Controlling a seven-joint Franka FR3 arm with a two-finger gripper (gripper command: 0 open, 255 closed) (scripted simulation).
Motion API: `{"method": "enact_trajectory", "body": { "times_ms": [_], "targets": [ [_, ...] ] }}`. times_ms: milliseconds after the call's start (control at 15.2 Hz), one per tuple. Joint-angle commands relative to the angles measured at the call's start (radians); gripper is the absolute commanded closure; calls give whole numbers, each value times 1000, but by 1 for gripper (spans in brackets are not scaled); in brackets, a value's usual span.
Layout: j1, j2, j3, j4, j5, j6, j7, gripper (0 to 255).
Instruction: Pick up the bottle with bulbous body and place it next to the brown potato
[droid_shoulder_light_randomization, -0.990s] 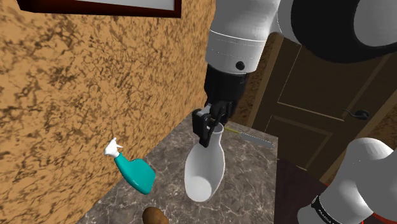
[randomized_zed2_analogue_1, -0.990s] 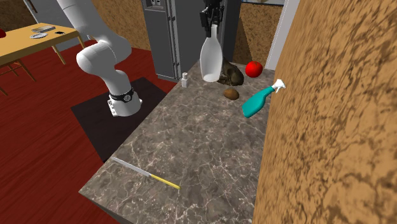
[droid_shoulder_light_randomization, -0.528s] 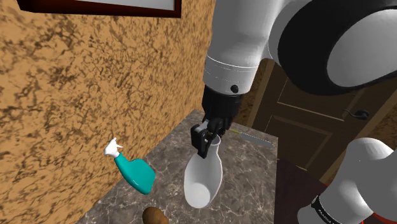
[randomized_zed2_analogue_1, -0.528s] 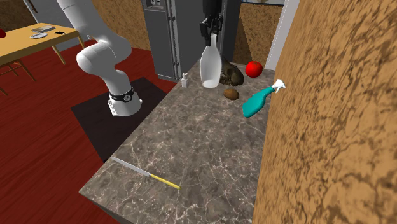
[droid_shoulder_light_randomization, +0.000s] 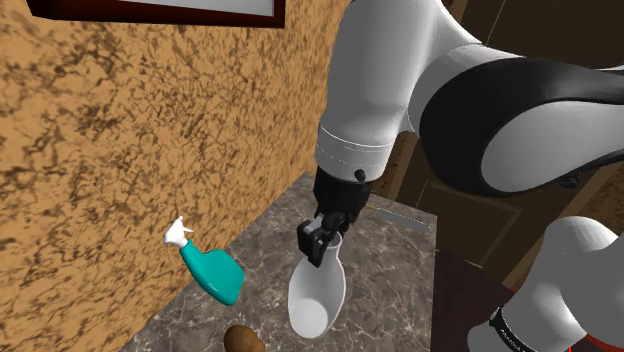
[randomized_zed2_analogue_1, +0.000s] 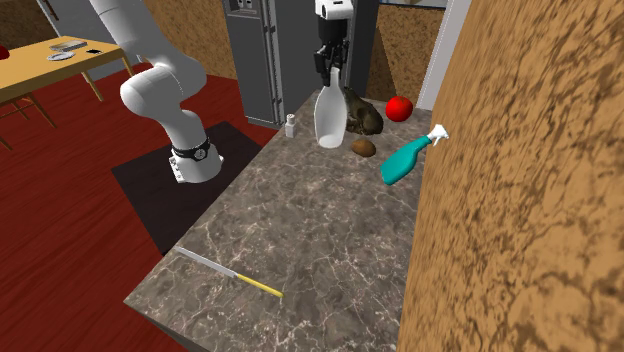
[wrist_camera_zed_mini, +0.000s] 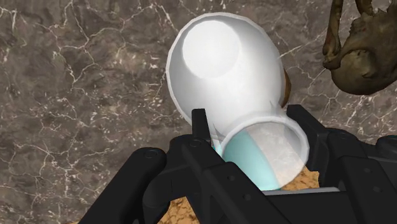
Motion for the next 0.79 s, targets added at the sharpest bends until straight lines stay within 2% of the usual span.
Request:
{"method": "enact_trajectory", "body": {
  "times_ms": [0, 726],
  "targets": [
    [0, 6, 4, -24, -1, 31, 1, 255],
    [-1, 55, 26, -132, -12, 185, 18, 255]
  ]
}}
